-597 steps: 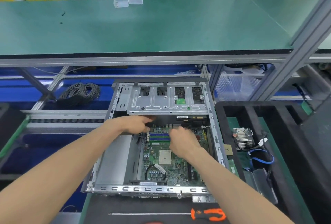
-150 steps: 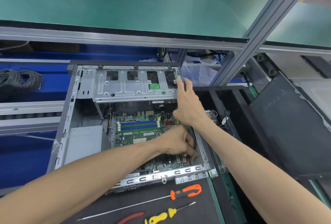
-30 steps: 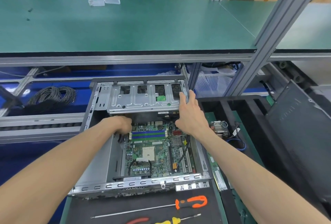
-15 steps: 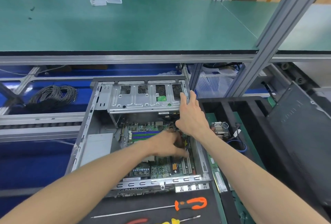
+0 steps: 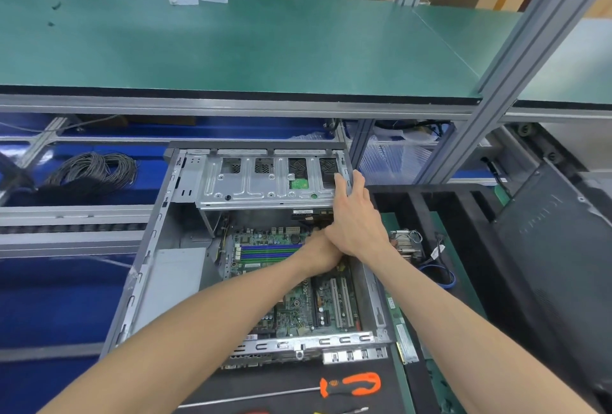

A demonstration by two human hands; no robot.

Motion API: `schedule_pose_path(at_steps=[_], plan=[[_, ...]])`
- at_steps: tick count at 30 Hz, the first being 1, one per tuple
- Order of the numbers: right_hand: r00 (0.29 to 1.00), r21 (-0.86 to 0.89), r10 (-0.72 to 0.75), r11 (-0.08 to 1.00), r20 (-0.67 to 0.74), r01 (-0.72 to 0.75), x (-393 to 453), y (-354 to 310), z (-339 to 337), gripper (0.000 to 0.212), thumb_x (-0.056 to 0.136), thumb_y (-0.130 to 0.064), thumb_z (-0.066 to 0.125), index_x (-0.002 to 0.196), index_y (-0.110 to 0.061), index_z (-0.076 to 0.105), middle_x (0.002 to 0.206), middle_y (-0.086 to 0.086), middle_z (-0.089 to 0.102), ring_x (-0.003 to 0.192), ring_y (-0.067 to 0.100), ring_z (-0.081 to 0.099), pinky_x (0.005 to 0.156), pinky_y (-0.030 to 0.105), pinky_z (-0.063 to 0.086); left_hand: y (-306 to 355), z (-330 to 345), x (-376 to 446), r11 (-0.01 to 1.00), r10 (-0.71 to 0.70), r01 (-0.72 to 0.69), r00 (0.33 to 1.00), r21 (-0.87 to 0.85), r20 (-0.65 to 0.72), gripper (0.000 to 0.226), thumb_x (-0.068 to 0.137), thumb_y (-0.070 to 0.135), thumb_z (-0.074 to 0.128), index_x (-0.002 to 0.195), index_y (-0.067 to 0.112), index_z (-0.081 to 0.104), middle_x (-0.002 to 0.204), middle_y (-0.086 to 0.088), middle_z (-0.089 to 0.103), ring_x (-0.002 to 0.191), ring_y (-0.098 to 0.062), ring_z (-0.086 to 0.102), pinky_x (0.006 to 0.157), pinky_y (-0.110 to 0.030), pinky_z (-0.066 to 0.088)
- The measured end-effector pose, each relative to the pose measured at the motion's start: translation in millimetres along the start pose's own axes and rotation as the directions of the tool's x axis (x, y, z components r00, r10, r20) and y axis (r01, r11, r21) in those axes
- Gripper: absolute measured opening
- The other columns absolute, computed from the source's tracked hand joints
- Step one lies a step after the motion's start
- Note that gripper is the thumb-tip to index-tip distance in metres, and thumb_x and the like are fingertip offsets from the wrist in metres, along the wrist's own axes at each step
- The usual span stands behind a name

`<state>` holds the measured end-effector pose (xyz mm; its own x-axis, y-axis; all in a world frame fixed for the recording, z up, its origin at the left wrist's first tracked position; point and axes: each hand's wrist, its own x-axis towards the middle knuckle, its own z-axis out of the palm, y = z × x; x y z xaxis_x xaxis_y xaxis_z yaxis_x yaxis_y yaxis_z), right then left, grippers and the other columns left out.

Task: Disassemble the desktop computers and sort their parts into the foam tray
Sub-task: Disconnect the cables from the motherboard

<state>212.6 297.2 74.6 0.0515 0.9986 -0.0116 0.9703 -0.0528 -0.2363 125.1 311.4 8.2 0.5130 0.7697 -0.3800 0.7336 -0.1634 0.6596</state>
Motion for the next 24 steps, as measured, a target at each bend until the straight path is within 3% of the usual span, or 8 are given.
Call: schedule_pose_path(at_steps=[3,5,6,8,11,14,19,24], plan=[[1.000,0.014,0.002,1.000,-0.002,-0.002,0,0,1,0.087,0.076,-0.010,0.067,0.148,-0.015,0.018,0.160,0.018,0.002,0.134,0.042,0.034,0.089,0.049,0.050,-4,-1,-11,0.987,0.072,-0.075,0.997,-0.145,-0.025,0.036,0.099,0.004,0.036,0.110,0.005,0.069,0.095,-0.007,0.071,0.085,-0.017,0.063,0.078,-0.030,0.048],[1.000,0.015,0.000,1.000,-0.003,0.000,1,1,1,0.088,0.075,-0.012,0.067,0.148,-0.015,0.018,0.160,0.018,0.002,0.133,0.041,0.035,0.087,0.047,0.049,-6,-4,-12,0.970,0.063,-0.074,0.996,-0.232,-0.056,0.033,0.094,0.004,0.038,0.086,0.002,0.070,0.069,-0.006,0.067,0.060,-0.010,0.055,0.062,-0.028,0.044],[1.000,0.015,-0.002,1.000,-0.003,0.002,1,1,1,0.088,0.075,-0.013,0.068,0.148,-0.015,0.018,0.160,0.018,0.002,0.132,0.041,0.035,0.085,0.047,0.049,-8,-6,-12,0.968,0.052,-0.065,0.997,-0.241,-0.057,0.030,0.092,0.003,0.039,0.084,0.000,0.068,0.066,-0.012,0.065,0.056,-0.013,0.052,0.058,-0.029,0.042],[1.000,0.014,-0.014,1.000,-0.007,0.014,1,2,2,0.090,0.074,-0.017,0.070,0.148,-0.015,0.019,0.159,0.017,0.004,0.131,0.041,0.036,0.083,0.046,0.049,-9,-13,-11,0.977,0.042,-0.048,0.999,-0.207,-0.033,0.026,0.091,0.000,0.042,0.085,-0.004,0.066,0.074,-0.024,0.067,0.061,-0.022,0.052,0.058,-0.034,0.042],[1.000,0.006,-0.018,1.000,-0.012,0.018,1,2,2,0.089,0.075,-0.017,0.069,0.148,-0.014,0.019,0.159,0.017,0.004,0.131,0.041,0.036,0.082,0.046,0.049,-5,-20,-9,0.986,0.027,-0.021,0.999,-0.164,0.038,0.025,0.093,-0.005,0.043,0.076,0.000,0.059,0.072,-0.020,0.057,0.067,-0.025,0.041,0.063,-0.035,0.035],[1.000,0.014,-0.017,1.000,-0.014,0.017,2,2,2,0.088,0.074,-0.014,0.066,0.148,-0.014,0.019,0.158,0.016,0.003,0.131,0.041,0.036,0.083,0.045,0.048,-4,-24,-8,0.943,-0.002,0.052,0.988,-0.328,0.153,0.021,0.097,-0.002,0.046,0.082,0.001,0.061,0.073,-0.016,0.057,0.066,-0.024,0.047,0.064,-0.035,0.043],[1.000,0.014,-0.024,1.000,-0.003,0.024,2,2,1,0.087,0.074,-0.011,0.068,0.146,-0.013,0.021,0.158,0.017,0.004,0.132,0.043,0.036,0.085,0.046,0.049,-20,-28,-18,0.789,-0.019,0.273,0.907,-0.551,0.421,0.011,0.101,0.012,0.058,0.096,0.002,0.060,0.082,-0.015,0.067,0.079,-0.026,0.070,0.078,-0.038,0.060],[1.000,0.000,-0.027,1.000,-0.005,0.027,1,1,0,0.085,0.073,-0.010,0.066,0.146,-0.012,0.022,0.156,0.019,0.006,0.128,0.042,0.037,0.081,0.044,0.048,-16,-23,-23,0.713,-0.061,0.308,0.922,-0.630,0.382,0.015,0.102,0.014,0.056,0.099,0.000,0.057,0.078,-0.014,0.066,0.077,-0.033,0.074,0.071,-0.041,0.063]])
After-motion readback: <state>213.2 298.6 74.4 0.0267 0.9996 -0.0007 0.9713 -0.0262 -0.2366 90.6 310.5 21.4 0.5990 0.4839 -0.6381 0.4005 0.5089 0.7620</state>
